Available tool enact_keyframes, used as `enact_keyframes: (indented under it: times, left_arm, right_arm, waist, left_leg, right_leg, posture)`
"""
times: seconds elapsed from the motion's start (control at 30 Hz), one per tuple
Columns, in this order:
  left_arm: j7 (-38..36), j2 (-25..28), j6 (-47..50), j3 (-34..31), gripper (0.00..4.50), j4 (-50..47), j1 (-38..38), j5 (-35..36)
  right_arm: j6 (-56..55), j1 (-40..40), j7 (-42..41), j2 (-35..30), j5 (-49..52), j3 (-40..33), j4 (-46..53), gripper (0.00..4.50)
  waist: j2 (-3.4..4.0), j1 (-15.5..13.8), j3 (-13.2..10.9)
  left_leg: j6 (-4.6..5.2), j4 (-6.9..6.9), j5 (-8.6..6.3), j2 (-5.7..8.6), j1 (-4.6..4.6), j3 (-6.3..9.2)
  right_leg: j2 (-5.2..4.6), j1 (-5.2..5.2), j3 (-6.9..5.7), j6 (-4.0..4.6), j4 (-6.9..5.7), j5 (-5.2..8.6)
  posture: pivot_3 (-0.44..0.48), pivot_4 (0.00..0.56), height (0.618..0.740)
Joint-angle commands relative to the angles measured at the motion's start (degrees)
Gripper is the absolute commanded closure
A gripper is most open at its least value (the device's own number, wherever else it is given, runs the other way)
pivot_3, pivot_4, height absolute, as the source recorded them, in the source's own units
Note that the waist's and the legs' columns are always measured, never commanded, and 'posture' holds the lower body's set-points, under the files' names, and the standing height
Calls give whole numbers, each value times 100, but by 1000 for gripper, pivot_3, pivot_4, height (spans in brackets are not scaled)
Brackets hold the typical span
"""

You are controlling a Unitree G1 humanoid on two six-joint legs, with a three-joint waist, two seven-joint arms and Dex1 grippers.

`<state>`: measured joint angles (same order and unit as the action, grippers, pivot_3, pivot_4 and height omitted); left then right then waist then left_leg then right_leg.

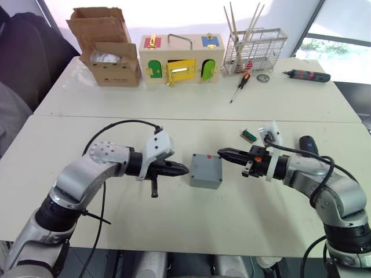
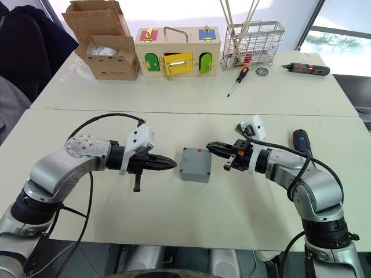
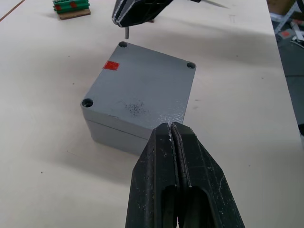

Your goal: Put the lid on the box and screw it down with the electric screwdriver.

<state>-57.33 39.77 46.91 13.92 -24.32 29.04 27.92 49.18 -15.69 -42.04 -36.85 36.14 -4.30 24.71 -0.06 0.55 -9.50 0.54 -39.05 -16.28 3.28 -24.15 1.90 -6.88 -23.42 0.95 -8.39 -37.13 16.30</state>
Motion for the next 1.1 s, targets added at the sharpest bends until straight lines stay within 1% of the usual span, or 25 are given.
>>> enact_keyframes:
  times: [0.03,0.37,1.1]
  left_arm:
    - [21,-39,-90,-23,4500,-48,92,-1]
    - [99,-122,-107,10,4500,-13,110,-37]
    - [127,-190,-119,38,4500,-3,117,-50]
  right_arm:
    - [-98,22,-24,-33,16,31,122,4489]
    - [-303,-53,21,41,-148,168,-170,4489]
    - [-311,-36,24,-37,-171,85,-269,4489]
  waist:
    - [0,0,0]
    - [0,-1,0]
    - [0,-2,0]
  left_leg:
    - [0,0,0,0,0,0]
    - [0,0,0,0,0,0]
    - [0,0,0,0,0,0]
  right_leg:
    - [0,0,0,0,0,0]
    - [0,0,0,0,0,0]
    - [0,0,0,0,0,0]
  posture:
    - [0,150,735]
    - [0,150,735]
    - [0,150,735]
